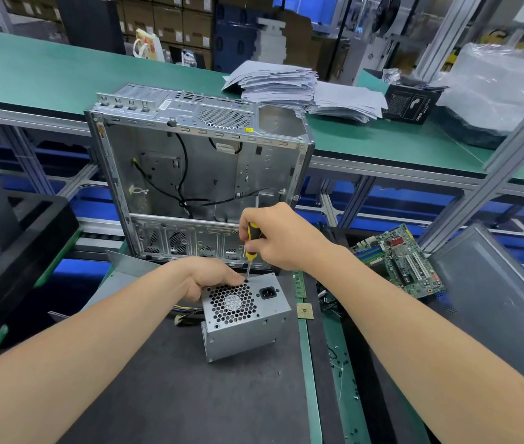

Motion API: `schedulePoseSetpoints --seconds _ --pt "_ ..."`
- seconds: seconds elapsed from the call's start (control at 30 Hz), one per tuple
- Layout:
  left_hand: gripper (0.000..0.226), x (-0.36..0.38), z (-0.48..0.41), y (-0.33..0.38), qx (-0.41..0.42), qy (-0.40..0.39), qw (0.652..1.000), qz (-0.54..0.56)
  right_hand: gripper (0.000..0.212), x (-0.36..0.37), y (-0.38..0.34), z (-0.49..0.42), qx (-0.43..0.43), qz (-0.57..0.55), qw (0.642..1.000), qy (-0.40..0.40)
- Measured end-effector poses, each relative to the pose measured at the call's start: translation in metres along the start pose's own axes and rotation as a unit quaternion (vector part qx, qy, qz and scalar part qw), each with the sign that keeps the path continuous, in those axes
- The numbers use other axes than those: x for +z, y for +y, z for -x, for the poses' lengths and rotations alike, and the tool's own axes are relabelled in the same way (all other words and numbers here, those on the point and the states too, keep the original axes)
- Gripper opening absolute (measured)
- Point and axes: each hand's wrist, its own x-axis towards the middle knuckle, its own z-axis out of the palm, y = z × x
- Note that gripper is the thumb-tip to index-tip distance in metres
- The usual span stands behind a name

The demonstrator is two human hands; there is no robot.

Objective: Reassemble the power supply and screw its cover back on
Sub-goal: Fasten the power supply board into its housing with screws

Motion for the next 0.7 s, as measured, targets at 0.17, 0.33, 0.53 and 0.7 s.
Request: schedulePoseSetpoints --seconds 0.17,0.33,0.53,0.7 --pt "0.017 0.002 0.002 0.002 0.020 0.032 0.996 -0.083 0.007 -0.007 0.004 0.011 -0.003 -0.034 0.998 0.061" --pt "0.077 0.001 -0.003 0.002 0.022 0.033 0.989 -0.146 0.008 -0.007 0.010 0.021 0.043 -0.077 0.988 0.129" --pt "0.069 0.006 -0.004 0.001 0.067 0.088 0.982 -0.156 0.015 0.011 0.025 0.035 0.105 -0.111 0.976 0.157" --pt "0.014 0.011 0.001 -0.012 0.178 0.203 0.960 -0.077 0.014 0.034 0.037 0.054 0.156 -0.260 0.941 0.148"
